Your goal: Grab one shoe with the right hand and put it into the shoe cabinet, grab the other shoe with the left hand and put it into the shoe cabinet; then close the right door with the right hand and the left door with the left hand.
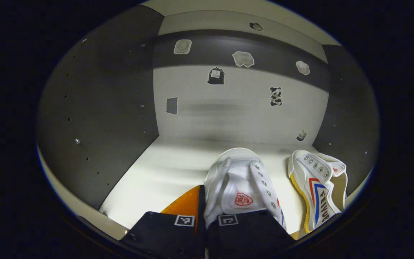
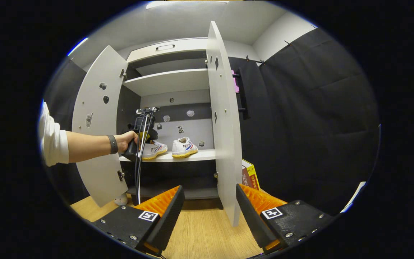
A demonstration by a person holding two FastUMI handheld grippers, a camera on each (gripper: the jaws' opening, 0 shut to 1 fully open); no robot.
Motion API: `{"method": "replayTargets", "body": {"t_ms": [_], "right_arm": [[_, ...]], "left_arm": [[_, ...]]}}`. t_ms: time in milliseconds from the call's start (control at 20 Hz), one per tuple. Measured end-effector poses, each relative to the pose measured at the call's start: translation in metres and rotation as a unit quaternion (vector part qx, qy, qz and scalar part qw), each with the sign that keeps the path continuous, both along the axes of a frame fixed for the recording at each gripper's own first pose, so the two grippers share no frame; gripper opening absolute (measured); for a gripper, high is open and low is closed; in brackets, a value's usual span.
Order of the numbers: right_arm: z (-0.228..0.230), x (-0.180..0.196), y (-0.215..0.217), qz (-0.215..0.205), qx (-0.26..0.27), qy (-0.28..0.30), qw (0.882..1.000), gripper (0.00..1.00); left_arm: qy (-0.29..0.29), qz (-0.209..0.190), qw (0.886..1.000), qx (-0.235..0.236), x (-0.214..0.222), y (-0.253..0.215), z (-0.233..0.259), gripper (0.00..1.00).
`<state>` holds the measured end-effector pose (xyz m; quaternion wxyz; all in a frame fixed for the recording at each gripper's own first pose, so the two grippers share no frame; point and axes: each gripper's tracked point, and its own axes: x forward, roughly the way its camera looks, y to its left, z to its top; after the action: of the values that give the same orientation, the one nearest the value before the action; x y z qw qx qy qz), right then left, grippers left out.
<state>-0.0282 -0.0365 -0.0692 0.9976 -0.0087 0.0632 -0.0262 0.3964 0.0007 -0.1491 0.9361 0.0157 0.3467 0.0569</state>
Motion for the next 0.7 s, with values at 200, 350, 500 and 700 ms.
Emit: {"method": "replayTargets", "body": {"t_ms": [200,350,500,700], "right_arm": [[0.001,0.005,0.005,0.009,0.007,-0.003,1.000,0.89],[0.001,0.005,0.009,0.016,0.009,-0.006,1.000,0.89],[0.000,0.005,0.012,0.022,0.013,-0.007,1.000,0.89],[-0.002,0.009,0.016,0.033,0.022,-0.007,0.999,0.89]], "left_arm": [[0.004,-0.015,1.000,0.007,-0.001,-0.009,0.005,0.14],[0.004,-0.022,0.999,0.022,-0.006,-0.012,0.015,0.36],[-0.010,-0.019,1.000,0.013,-0.015,-0.011,0.029,0.50],[-0.026,-0.027,0.999,-0.005,-0.035,-0.011,0.046,0.66]]}}
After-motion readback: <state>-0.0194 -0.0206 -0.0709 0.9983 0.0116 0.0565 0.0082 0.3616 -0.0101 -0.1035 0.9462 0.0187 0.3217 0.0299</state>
